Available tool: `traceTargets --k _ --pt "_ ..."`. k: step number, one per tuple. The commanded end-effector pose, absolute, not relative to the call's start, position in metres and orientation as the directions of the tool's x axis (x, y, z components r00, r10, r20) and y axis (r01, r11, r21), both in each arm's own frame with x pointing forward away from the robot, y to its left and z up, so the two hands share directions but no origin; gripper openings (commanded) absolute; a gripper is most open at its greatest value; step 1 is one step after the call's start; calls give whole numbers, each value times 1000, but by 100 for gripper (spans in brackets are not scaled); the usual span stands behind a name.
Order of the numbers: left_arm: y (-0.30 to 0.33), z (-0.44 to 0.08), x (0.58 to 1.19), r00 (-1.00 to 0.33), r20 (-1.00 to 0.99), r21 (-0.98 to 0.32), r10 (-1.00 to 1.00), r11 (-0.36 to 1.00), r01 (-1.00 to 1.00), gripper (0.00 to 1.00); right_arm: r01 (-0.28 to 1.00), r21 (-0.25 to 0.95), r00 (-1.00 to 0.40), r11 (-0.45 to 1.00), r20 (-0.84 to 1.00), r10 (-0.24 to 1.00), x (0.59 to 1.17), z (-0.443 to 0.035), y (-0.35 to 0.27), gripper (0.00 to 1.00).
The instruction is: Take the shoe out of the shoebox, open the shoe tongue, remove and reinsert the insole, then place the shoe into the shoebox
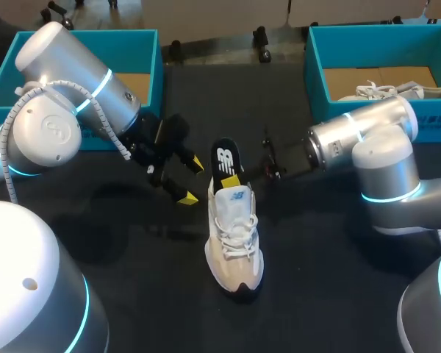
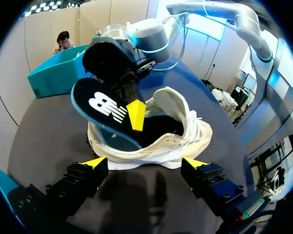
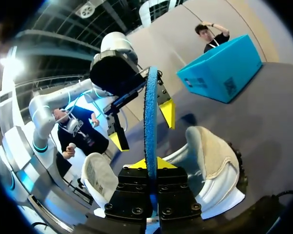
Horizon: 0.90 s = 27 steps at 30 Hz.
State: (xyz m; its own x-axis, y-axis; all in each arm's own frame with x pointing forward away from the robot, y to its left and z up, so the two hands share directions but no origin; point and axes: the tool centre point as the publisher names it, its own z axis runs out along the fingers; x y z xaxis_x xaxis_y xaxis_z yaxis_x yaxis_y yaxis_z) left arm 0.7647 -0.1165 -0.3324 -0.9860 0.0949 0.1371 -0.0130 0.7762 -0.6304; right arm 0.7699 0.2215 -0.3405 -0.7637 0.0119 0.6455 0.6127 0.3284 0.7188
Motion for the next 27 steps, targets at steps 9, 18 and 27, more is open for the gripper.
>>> traceTargets --k 9,18,27 --pt "-117 -333 765 -986 137 -629 95 778 -13 100 666 650 -697 365 717 -6 753 -357 230 0" --pt "-117 -333 765 -986 137 -629 95 778 -13 100 679 636 -691 366 723 24 746 -356 231 0" --pt "-117 -333 765 -986 137 -629 95 778 -13 100 639 671 -738 377 673 54 758 -335 228 24"
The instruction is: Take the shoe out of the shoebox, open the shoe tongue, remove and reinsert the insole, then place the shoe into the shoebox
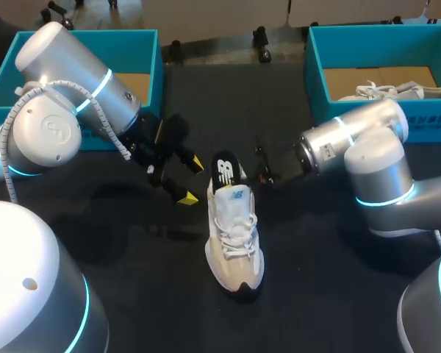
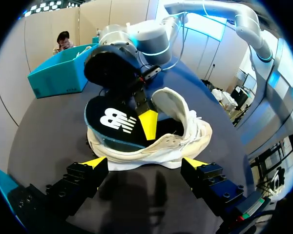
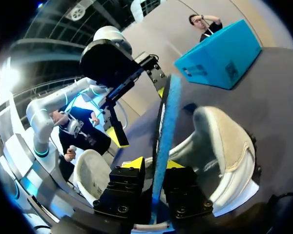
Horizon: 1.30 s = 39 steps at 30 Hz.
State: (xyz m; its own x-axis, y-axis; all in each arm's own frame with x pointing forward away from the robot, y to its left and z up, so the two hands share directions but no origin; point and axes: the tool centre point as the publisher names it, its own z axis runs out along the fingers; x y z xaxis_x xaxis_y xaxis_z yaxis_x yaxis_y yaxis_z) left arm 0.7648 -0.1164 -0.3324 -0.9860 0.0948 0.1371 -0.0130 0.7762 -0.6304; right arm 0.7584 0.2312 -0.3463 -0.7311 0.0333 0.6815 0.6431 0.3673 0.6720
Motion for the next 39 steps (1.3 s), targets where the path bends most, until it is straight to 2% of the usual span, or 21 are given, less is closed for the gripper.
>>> traceTargets --k 1,7,12,38,39 --pt "-117 -333 765 -986 137 -629 95 778 -13 100 635 673 -742 378 669 55 760 -333 227 23" --pt "-117 -333 765 -986 137 -629 95 778 -13 100 621 684 -753 382 656 51 769 -330 225 18" --pt "-117 -333 765 -986 137 -629 95 778 -13 100 623 677 -747 393 663 42 773 -331 223 0" --pt "-117 -333 765 -986 137 -629 95 778 -13 100 713 576 -648 400 759 63 741 -357 227 0" --pt "-117 -333 765 -986 137 -629 95 778 -13 100 711 579 -652 399 755 68 741 -356 227 5"
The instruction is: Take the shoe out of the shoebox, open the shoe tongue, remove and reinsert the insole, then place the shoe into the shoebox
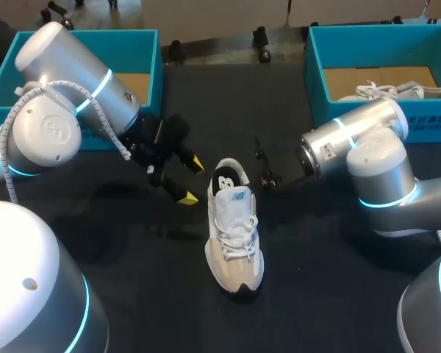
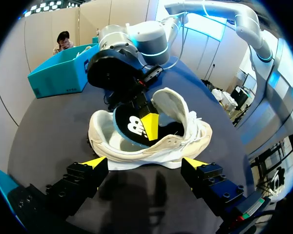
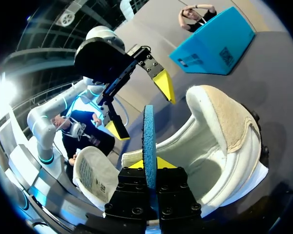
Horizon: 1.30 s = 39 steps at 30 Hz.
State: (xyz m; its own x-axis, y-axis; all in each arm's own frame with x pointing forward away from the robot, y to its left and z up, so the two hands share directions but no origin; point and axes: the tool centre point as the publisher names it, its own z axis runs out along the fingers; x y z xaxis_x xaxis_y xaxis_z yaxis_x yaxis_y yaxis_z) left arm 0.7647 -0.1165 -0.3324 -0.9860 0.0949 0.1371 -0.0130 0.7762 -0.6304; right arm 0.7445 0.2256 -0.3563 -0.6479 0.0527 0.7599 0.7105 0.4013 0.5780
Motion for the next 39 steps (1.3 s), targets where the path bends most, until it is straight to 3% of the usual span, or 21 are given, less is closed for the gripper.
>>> traceTargets --k 1,5,16,20,23,39 --pt "-117 -333 765 -986 137 -629 95 778 -13 100 706 585 -661 398 747 75 743 -353 227 15" --pt "-117 -333 765 -986 137 -629 95 778 -13 100 693 593 -677 409 731 86 749 -346 226 23" --pt "-117 -333 765 -986 137 -629 95 778 -13 100 671 606 -699 428 710 90 765 -336 218 23" --pt "-117 -333 765 -986 137 -629 95 778 -13 100 664 612 -706 429 703 89 770 -334 216 17" --pt "-117 -333 765 -986 137 -629 95 778 -13 100 662 615 -708 430 701 87 772 -336 216 0" --pt "-117 -333 765 -986 137 -629 95 778 -13 100 713 552 -643 432 760 90 743 -356 221 0"
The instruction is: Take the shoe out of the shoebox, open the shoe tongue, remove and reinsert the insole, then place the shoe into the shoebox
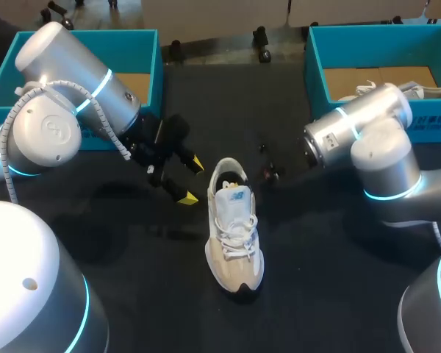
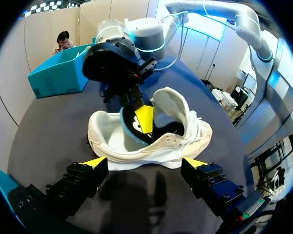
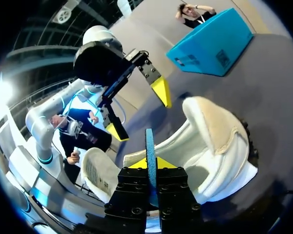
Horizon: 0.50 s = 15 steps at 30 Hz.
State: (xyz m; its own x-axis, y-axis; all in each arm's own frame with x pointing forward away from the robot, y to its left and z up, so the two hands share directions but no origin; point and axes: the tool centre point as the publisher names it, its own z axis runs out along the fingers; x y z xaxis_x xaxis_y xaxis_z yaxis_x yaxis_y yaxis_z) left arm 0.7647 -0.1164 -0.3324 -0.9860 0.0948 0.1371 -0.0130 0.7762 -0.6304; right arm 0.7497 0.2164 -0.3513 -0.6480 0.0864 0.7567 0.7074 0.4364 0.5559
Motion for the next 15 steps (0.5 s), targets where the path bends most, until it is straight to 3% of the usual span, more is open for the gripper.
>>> traceTargets --k 1,7,8,11,15 --pt "-117 -333 765 -986 137 -629 95 778 -13 100 715 549 -640 433 763 91 741 -357 222 0" --pt "-117 -333 765 -986 137 -629 95 778 -13 100 719 548 -641 428 760 104 739 -355 221 0" --pt "-117 -333 765 -986 137 -629 95 778 -13 100 716 551 -646 428 756 107 740 -353 221 11" --pt "-117 -333 765 -986 137 -629 95 778 -13 100 708 556 -656 435 746 115 743 -348 220 28" --pt "-117 -333 765 -986 137 -629 95 778 -13 100 698 562 -668 444 734 120 748 -342 220 36"
